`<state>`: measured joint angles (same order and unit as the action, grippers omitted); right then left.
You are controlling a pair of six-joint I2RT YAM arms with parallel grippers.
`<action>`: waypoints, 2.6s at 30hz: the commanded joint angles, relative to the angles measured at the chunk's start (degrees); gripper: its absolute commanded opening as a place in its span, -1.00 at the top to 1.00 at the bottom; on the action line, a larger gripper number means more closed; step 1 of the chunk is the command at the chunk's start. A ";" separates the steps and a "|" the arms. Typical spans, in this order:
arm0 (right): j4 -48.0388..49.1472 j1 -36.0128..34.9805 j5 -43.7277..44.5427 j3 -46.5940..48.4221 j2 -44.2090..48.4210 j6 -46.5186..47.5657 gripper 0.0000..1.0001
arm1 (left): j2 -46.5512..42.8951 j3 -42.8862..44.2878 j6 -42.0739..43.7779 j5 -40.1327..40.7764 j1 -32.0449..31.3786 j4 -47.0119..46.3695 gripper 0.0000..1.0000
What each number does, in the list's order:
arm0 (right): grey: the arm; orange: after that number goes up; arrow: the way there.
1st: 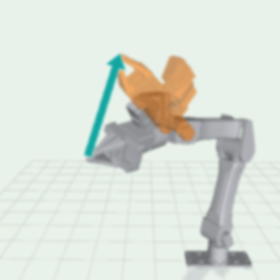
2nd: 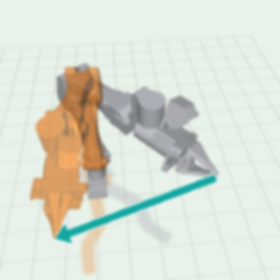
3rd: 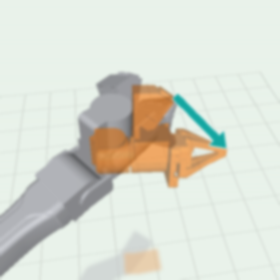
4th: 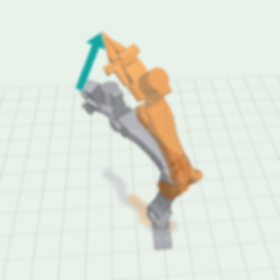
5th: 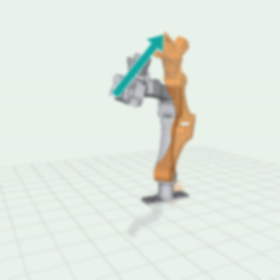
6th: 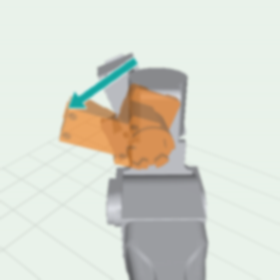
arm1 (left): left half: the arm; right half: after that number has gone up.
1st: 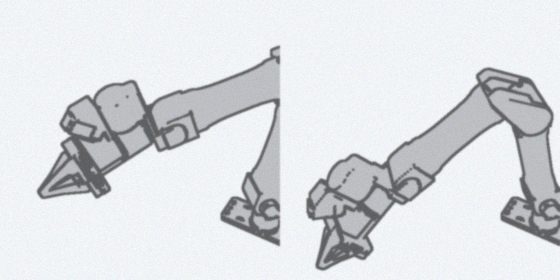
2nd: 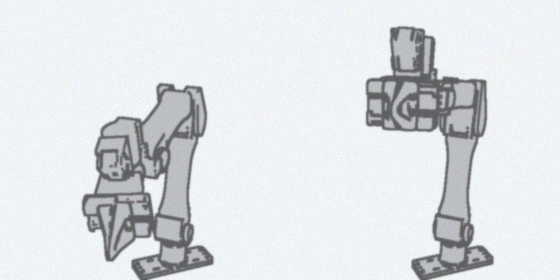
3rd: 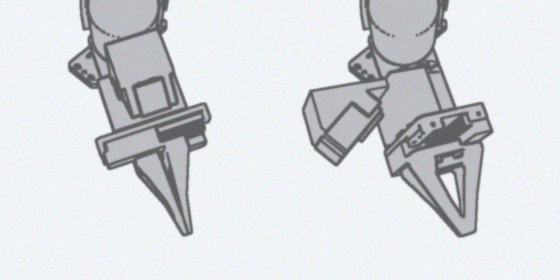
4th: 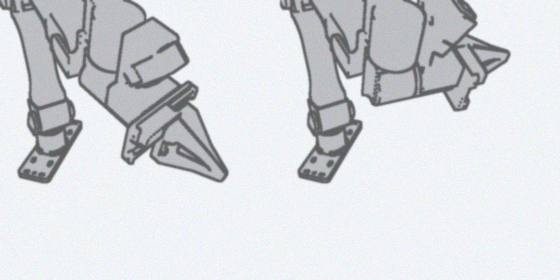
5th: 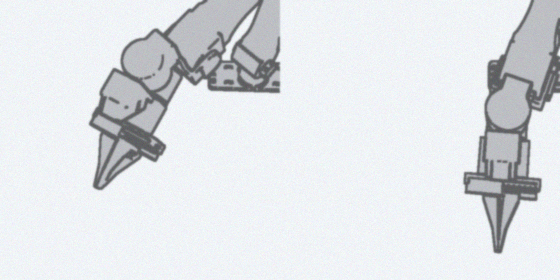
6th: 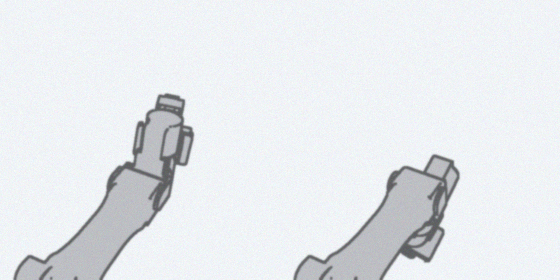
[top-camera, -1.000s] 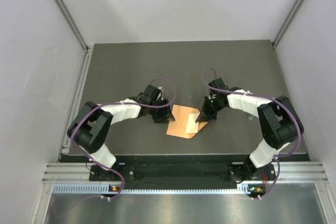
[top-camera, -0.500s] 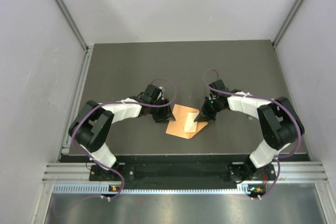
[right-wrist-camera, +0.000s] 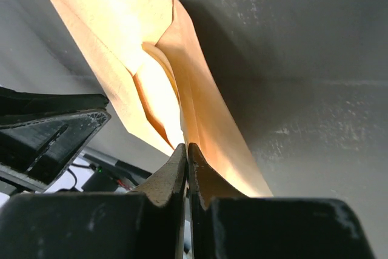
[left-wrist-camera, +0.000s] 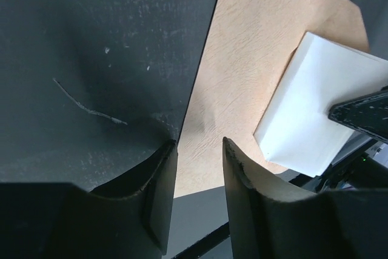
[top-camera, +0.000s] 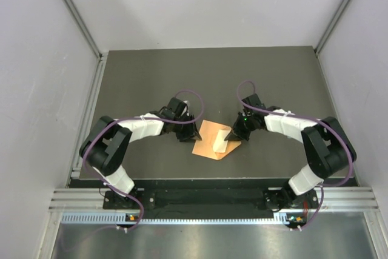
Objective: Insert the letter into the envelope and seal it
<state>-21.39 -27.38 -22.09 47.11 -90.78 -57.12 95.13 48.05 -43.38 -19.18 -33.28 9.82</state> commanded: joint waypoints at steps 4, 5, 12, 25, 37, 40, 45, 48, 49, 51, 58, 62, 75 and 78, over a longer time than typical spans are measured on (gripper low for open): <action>-1.90 -0.57 3.46 1.31 3.77 0.35 1.00 | 1.28 2.13 3.73 5.91 -1.09 6.61 0.18; -1.99 -0.57 4.15 1.23 4.03 0.08 1.00 | 1.37 2.39 4.00 6.26 -1.26 6.87 0.18; -2.36 -0.49 4.17 2.81 3.51 0.62 1.00 | 2.69 3.36 4.62 8.11 -2.76 8.46 0.17; 4.07 -0.66 -1.38 -0.52 0.16 -5.27 1.00 | 1.81 3.10 3.30 9.42 -3.99 7.67 0.20; 7.34 -0.66 -1.56 0.95 -5.37 -2.65 1.00 | 1.99 2.84 3.30 6.79 -3.99 5.73 0.24; 8.54 -0.66 -1.64 0.18 -6.42 -2.11 1.00 | 1.72 2.84 3.21 6.96 -3.99 5.64 0.24; 11.28 -1.36 -2.79 0.78 -8.00 -2.29 1.00 | 1.81 2.75 2.86 6.17 -3.99 4.94 0.24; 11.19 -1.71 -2.70 2.01 -8.62 -1.59 1.00 | 2.07 2.92 2.59 5.56 -3.99 4.68 0.27; 11.10 -1.72 -2.87 2.28 -8.71 -1.33 1.00 | 2.16 3.01 2.42 5.73 -3.99 4.76 0.29; 9.79 -1.89 -2.79 3.07 -8.89 -0.80 1.00 | 2.69 3.71 2.33 6.52 -3.99 5.38 0.34; 3.74 -1.89 -0.86 6.23 -9.06 4.46 1.00 | 4.88 6.35 4.70 14.96 -4.08 10.39 0.56; -0.49 -1.89 1.69 8.25 -8.71 7.46 1.00 | 7.78 7.40 6.37 17.06 -4.25 12.66 0.63; -16.49 -1.80 19.63 11.42 -1.42 12.91 1.00 | 11.65 9.78 7.60 21.12 -4.43 16.28 0.69; -13.43 -1.80 14.74 10.46 -0.62 16.16 1.00 | 11.04 10.65 7.43 17.18 -4.34 15.14 0.67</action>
<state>-34.92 -28.75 -6.46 56.05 -94.32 -45.39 102.17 60.31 -37.76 -4.54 -38.00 20.36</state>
